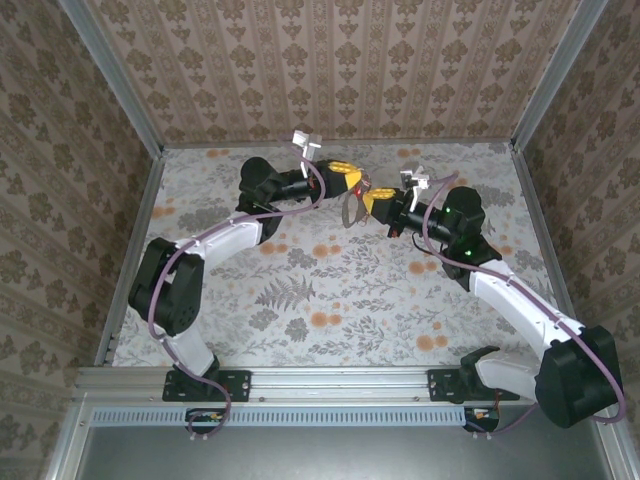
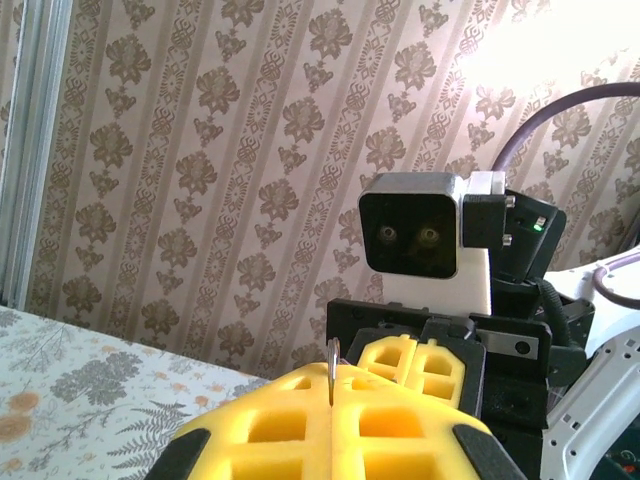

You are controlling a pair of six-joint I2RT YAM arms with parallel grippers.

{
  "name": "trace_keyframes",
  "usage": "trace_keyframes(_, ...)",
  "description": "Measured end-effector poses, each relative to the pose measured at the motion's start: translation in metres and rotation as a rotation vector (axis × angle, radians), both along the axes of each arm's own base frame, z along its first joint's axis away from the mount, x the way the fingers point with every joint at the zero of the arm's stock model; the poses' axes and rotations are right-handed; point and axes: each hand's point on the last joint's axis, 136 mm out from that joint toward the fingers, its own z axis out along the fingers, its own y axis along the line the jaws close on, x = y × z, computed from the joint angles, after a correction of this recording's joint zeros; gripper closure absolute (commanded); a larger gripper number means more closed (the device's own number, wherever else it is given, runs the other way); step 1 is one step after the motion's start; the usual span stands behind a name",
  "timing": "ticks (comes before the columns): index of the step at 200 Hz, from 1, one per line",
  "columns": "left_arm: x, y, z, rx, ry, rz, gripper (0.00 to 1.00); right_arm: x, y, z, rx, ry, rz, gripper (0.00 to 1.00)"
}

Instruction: Put the keys on the keyring

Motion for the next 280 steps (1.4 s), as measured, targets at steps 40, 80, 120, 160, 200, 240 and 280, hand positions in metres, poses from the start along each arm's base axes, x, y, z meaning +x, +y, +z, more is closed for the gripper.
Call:
trace_keyframes(40,0.001,-0.001,-0.001,-0.007,0.014,-0.006,1.0,0.0,0.0,-0.002,0.01,0.008,0.0,1.0)
trace_keyframes(80,0.001,-0.001,-0.002,-0.011,0.015,-0.008,1.0,0.004,0.002,-0.007,0.013,0.024,0.002,1.0)
trace_keyframes(120,0.002,-0.003,-0.005,-0.008,0.025,-0.011,1.0,0.004,0.001,-0.007,0.012,0.025,0.001,1.0)
trace_keyframes(160,0.001,-0.004,-0.005,-0.007,0.03,-0.013,1.0,0.004,0.001,-0.007,0.012,0.024,0.001,1.0)
trace_keyframes(200,0.003,-0.005,-0.008,-0.003,0.041,-0.014,1.0,0.004,0.001,-0.007,0.012,0.024,0.001,1.0)
trace_keyframes(240,0.004,-0.006,-0.011,0.001,0.048,-0.014,1.0,0.004,0.001,-0.007,0.012,0.025,0.001,1.0)
trace_keyframes(280,0.004,-0.006,-0.011,0.001,0.048,-0.014,1.0,0.004,0.001,-0.008,0.012,0.026,0.001,1.0)
